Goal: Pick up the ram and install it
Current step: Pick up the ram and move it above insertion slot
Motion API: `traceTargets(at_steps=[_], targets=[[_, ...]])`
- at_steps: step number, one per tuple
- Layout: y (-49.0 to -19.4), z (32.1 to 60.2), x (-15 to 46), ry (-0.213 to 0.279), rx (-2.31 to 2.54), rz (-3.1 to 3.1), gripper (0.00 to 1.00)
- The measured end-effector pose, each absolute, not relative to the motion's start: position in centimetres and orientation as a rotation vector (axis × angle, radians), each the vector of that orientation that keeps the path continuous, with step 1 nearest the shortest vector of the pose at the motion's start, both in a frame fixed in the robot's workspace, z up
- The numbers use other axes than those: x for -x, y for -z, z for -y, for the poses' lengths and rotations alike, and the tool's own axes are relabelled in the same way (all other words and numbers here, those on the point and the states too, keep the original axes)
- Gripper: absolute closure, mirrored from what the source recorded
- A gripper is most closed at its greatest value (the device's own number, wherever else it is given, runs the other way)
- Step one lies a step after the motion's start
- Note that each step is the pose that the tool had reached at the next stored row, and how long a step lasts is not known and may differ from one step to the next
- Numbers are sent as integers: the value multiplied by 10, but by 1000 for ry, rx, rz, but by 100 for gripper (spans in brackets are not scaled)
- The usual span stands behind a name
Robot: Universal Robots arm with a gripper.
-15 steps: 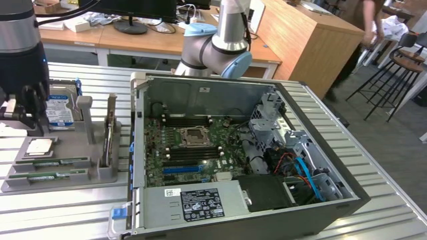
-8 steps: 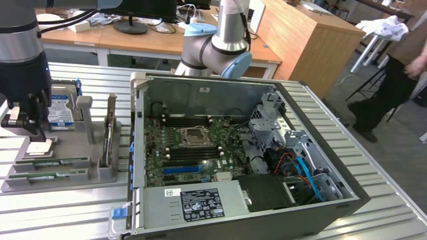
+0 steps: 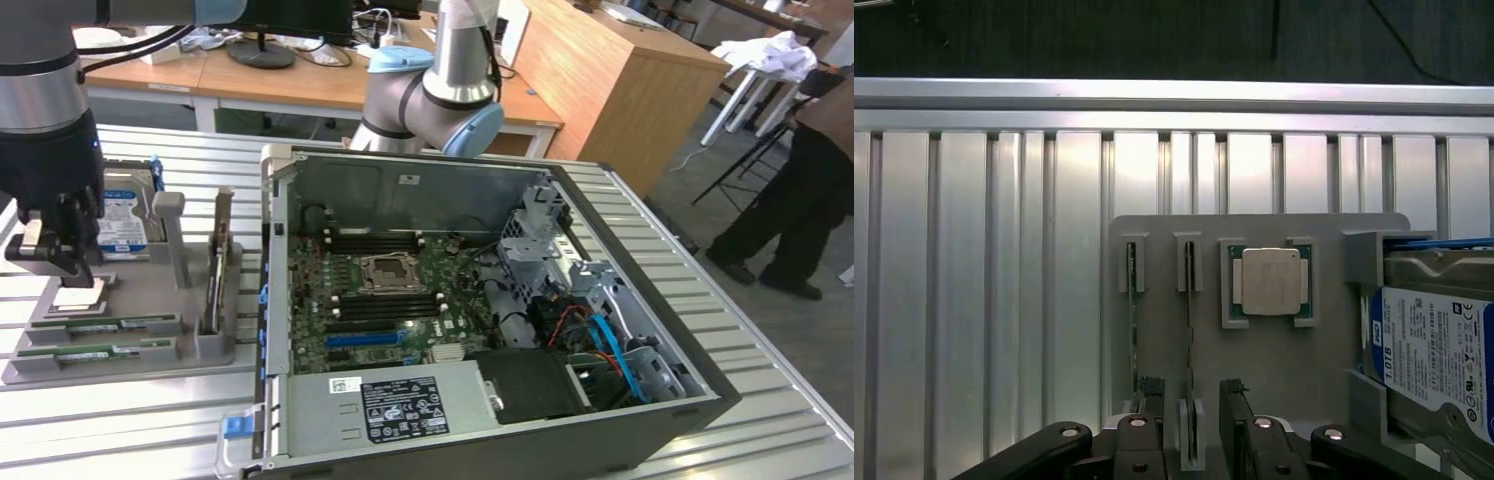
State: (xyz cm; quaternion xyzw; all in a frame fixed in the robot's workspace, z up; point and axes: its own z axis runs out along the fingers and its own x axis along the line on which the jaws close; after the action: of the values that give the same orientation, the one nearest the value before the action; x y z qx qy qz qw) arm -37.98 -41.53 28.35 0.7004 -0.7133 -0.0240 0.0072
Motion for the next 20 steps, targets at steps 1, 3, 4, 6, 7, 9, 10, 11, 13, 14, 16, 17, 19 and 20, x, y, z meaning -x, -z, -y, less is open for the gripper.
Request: traceTargets(at_steps=[1,3,4,6,7,9,10,11,13,14,16,17,19,20], targets=[[-283,415,380,75,-2190,2231,64],[-281,415,380,75,-2191,2230,64],[-281,415,380,75,-2191,2230,64],[-279,415,380,75,-2191,2230,64],[-278,415,380,75,-2191,2230,64],[-277,415,380,75,-2192,2229,64],[-276,415,380,75,-2192,2229,64],[-276,415,380,75,-2192,2229,64],[-274,415,380,75,-2192,2229,64],[-273,415,380,75,-2192,2229,64],[-272,415,380,75,-2193,2228,64],[-271,415,380,75,-2193,2228,64],[-270,415,380,75,-2193,2228,64],[-269,415,380,75,-2193,2228,64]])
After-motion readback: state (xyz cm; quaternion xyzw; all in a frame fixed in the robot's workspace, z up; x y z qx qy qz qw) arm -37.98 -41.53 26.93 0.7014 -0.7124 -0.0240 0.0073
